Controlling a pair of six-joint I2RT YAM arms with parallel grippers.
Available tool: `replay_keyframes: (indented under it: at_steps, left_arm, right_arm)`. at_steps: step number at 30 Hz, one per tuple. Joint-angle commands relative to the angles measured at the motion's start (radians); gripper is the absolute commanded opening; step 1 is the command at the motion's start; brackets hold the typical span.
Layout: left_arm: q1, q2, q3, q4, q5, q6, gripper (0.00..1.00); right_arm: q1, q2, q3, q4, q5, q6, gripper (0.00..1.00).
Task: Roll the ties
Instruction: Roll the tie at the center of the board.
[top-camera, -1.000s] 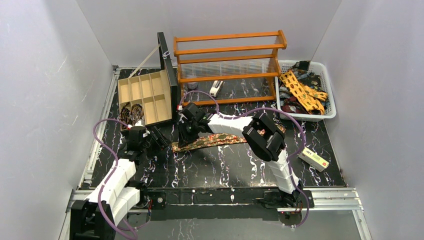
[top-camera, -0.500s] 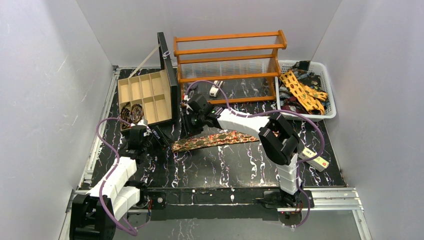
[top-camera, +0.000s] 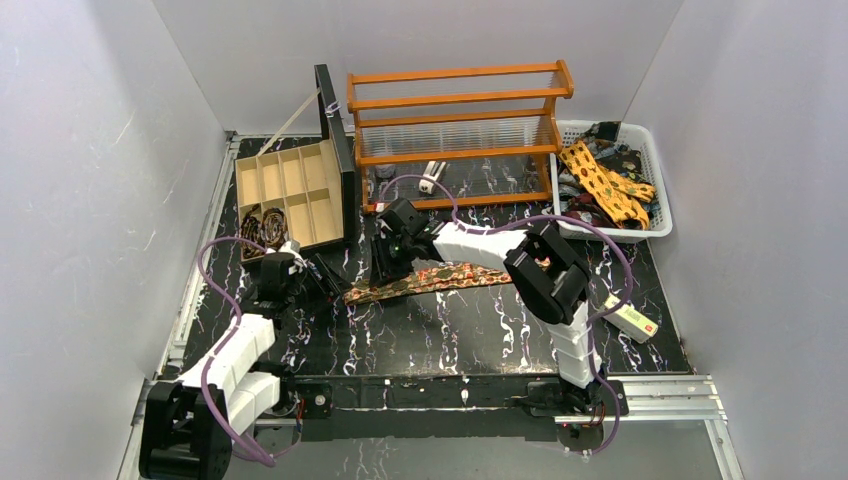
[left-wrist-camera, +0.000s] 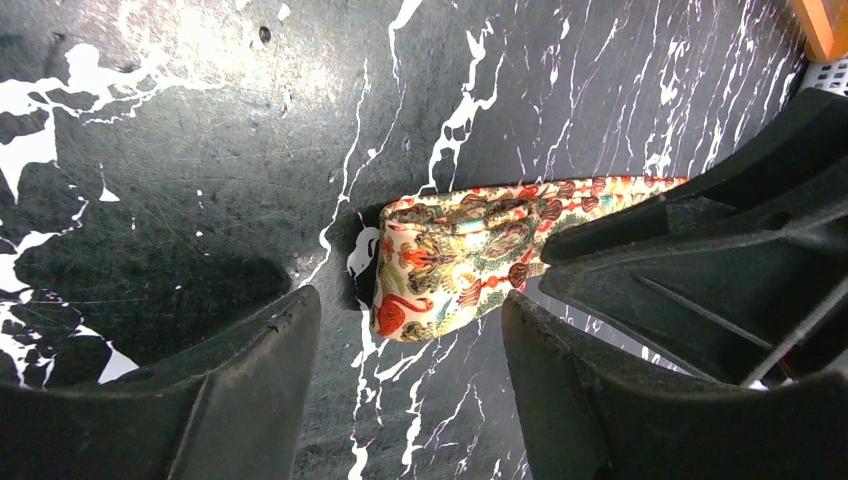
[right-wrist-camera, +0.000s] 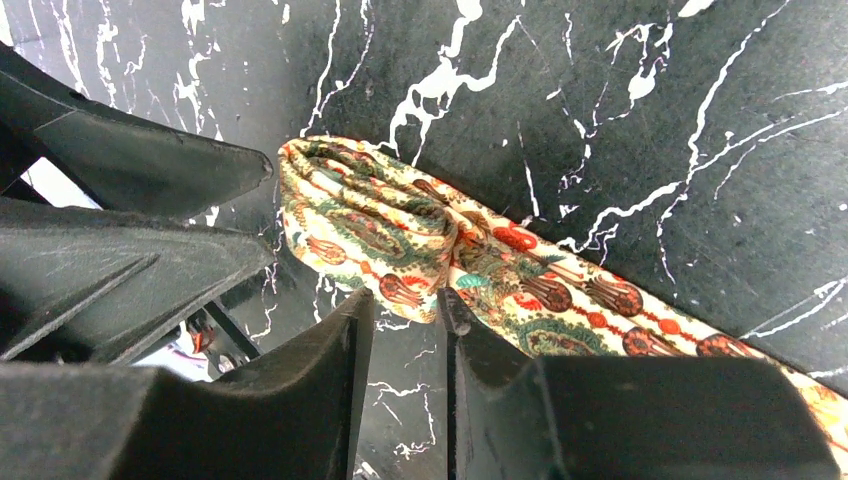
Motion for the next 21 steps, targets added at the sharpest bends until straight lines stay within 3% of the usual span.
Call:
replay_keyframes:
  at_steps: [1,9,21]
  left_arm:
    - [0.005,0.017,-0.021,0.021,0.036,0.009,0.63]
    - [0.005,0.031,-0.04,0.07,0.055,0.004,0.61]
    - [0.005,0.09,-0.098,0.26,0.122,-0.03,0.59]
  right_arm:
    - [-0.016,0.031,0.007,0.037,-0.049,0.018,0.36]
    - [-0.029,0.056,-0.025,0.067,-0.101,0.039,0.25]
    - [-0.054,0.06,-0.085,0.109,-0.14,0.074,0.23]
